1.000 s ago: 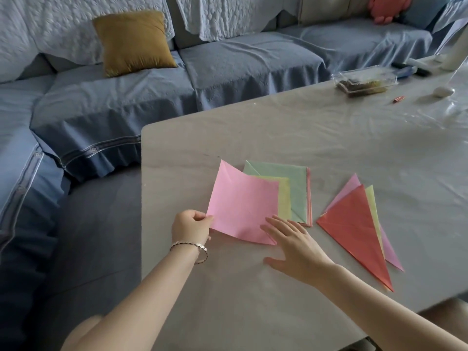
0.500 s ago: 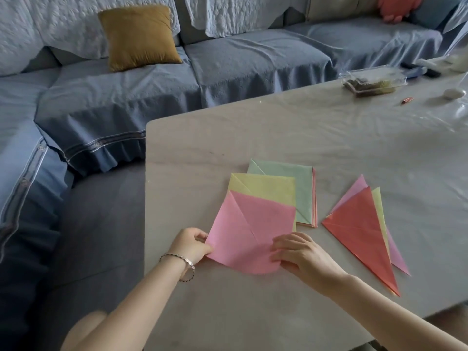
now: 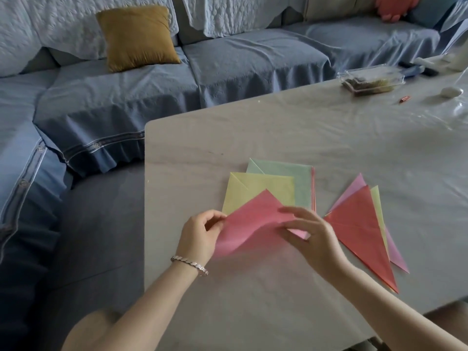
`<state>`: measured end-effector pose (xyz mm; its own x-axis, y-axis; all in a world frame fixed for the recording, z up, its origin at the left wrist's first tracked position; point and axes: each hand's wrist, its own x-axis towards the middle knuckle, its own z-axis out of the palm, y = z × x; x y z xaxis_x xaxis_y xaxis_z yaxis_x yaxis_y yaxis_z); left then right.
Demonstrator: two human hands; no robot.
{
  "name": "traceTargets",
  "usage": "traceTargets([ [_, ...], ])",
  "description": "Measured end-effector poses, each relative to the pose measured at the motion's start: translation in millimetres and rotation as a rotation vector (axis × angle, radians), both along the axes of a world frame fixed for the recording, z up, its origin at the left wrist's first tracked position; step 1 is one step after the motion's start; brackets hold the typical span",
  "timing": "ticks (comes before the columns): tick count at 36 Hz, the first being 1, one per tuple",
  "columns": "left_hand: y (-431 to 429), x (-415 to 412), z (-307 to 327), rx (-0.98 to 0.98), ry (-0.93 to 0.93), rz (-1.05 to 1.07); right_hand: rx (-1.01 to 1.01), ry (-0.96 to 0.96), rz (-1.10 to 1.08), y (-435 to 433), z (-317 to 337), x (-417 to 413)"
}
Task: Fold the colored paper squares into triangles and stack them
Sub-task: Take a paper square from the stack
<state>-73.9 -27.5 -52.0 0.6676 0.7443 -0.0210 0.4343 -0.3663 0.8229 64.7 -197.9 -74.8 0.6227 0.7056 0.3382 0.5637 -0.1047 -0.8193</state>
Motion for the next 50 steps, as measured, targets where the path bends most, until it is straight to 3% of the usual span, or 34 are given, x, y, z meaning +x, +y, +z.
traceTargets([
  [6,-4.0,-6.8,8.7,-0.222,-0.067,-0.044,-0.041,0.31,-0.071,7.2,24.8,8.4],
  [11,-8.6,-6.0,12.7,-0.299,-0.03,-0.063,-0.062,0.447,-0.149,9.8,27.1,6.7],
  [25,-41.3,8.4,30.5,0.075,-0.177,-0.029,-0.092,0.434,-0.158,10.4,42.1,-10.6],
  [36,-49.2,5.0,34.2,-0.005,-0.206,-0.01,0.009,0.417,-0.144,5.7,48.9,-20.9],
  [50,-51.8,1.5,37.7,-0.065,-0.182,-0.026,-0.048,0.392,-0.178,2.4,55.4,-22.4],
])
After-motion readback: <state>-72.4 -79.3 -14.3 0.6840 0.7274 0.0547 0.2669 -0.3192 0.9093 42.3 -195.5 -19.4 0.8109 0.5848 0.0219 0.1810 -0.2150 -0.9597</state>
